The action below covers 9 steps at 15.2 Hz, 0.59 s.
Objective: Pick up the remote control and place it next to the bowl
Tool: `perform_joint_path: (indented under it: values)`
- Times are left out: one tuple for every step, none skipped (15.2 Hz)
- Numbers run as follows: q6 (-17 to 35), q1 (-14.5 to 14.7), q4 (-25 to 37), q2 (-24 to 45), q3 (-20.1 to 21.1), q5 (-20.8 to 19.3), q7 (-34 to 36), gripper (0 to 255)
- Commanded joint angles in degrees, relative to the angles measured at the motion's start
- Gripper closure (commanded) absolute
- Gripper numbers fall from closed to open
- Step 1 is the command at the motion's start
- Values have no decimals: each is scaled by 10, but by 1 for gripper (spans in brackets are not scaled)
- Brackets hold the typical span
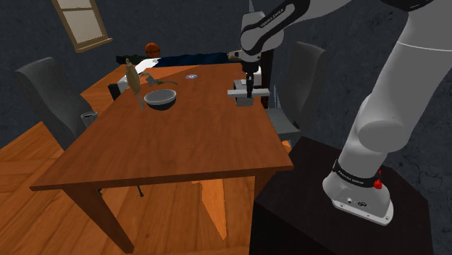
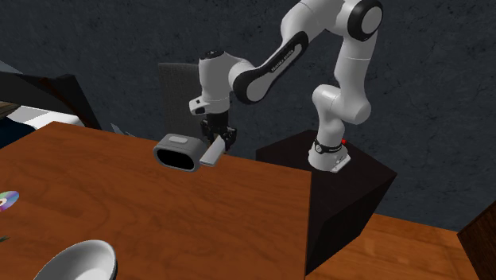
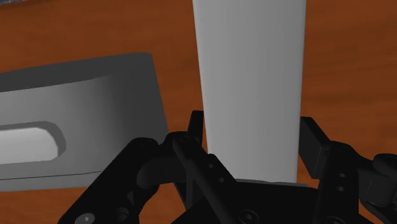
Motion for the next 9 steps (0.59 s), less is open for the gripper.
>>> perform_joint_path:
  values:
    - [-17,0,11,-6,0,-1,0,255]
    - [-24,0,15,-9,0,-2,0,255]
    - [-25,0,16,-9,0,-2,1,255]
    - [-28,4,34,7,5,3,7,255]
    - [-31,9,53,23,9,7,13,255]
    - [-35,13,72,39,13,12,20,255]
    - [-39,18,93,56,17,16,26,255]
    - [-43,21,114,73,21,20,32,255]
    - [-49,25,136,90,25,23,38,255]
